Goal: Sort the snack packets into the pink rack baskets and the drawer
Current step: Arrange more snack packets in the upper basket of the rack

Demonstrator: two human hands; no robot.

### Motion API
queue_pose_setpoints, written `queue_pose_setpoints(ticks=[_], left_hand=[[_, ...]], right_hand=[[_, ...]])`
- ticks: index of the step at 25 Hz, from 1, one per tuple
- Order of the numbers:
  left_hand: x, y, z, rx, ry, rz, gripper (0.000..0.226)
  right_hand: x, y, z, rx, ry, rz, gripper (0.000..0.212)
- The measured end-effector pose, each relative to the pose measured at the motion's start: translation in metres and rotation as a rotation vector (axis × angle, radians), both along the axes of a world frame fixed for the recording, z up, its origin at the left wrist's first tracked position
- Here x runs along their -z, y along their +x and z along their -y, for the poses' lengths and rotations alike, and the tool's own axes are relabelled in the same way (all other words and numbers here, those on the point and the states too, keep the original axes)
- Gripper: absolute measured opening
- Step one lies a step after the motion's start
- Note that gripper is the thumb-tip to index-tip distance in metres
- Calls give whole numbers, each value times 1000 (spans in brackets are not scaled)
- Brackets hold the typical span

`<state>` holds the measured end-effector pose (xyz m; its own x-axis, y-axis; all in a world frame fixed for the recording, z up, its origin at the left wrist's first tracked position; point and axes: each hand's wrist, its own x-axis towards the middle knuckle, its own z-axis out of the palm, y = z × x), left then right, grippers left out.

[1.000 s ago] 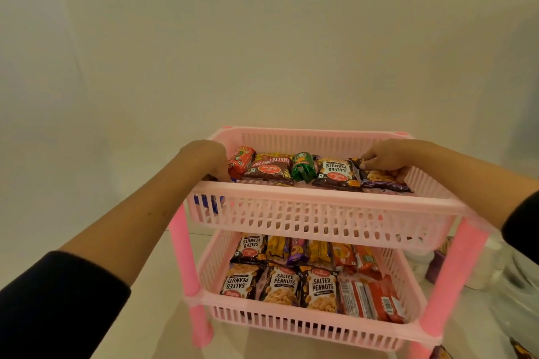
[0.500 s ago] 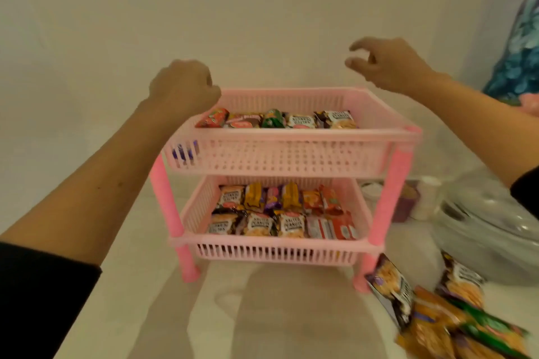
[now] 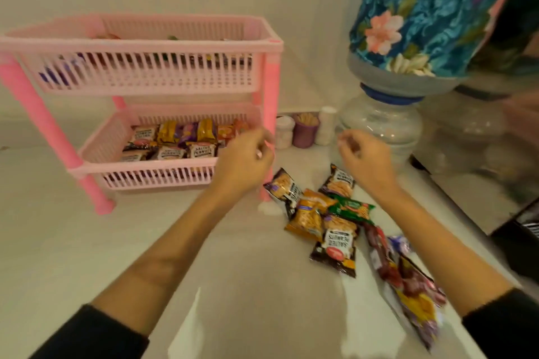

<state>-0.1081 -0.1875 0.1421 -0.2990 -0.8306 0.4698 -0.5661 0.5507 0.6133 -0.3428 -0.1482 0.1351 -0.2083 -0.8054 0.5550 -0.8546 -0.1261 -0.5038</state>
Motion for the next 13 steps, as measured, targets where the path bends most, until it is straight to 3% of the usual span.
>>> queue_pose_setpoints(ticks=[2,4,7,9,13], left_hand=[[49,-36,-12,88,280,145,32],[86,-68,-18,149,373,313,50],[116,-106,-19,114,421,478,61],[130,-120,-20,53,413,621,58],[151,-125,-34,-68,278,749,50]], right_hand=[[49,-11,-31,67,208,57,19],[88,-9,-56,116,432,25,29],[125,5,-75,163,693,-91,51],[138,11,-79,152,820,-67,61],[148,17,-83,186,794,-92,61]])
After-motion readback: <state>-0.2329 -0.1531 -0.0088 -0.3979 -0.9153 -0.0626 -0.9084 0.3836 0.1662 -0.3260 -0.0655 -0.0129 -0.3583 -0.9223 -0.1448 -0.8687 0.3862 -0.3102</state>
